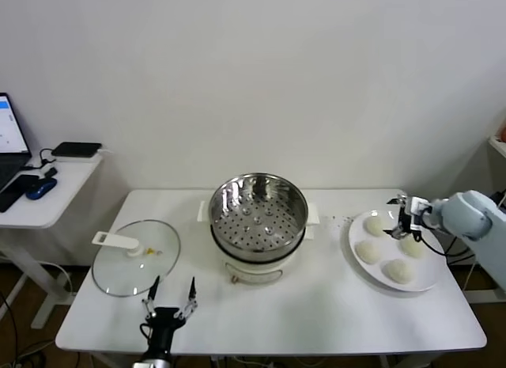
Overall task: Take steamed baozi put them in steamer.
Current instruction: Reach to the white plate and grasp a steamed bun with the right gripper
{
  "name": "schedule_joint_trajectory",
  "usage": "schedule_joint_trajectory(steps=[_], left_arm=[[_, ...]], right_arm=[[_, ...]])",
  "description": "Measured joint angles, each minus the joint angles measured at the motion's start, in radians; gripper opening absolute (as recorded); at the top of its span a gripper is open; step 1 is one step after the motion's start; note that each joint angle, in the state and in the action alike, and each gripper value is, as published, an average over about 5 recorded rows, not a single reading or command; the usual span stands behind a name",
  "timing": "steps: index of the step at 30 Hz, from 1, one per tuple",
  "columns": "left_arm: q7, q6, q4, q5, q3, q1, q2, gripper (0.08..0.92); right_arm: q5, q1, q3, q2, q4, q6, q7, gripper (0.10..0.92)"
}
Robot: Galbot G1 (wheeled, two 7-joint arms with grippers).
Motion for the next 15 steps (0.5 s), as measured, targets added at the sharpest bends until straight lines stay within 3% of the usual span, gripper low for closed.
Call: schedule_joint_trajectory(steps=[15], left_arm=[[0.009,-0.034,0.021,0.033,-0.011,0.011,-0.001,0.823]], right_arm=[[-0.068,0.254,-0.248,0.229,-0.432,0.262,-0.186,0.823]])
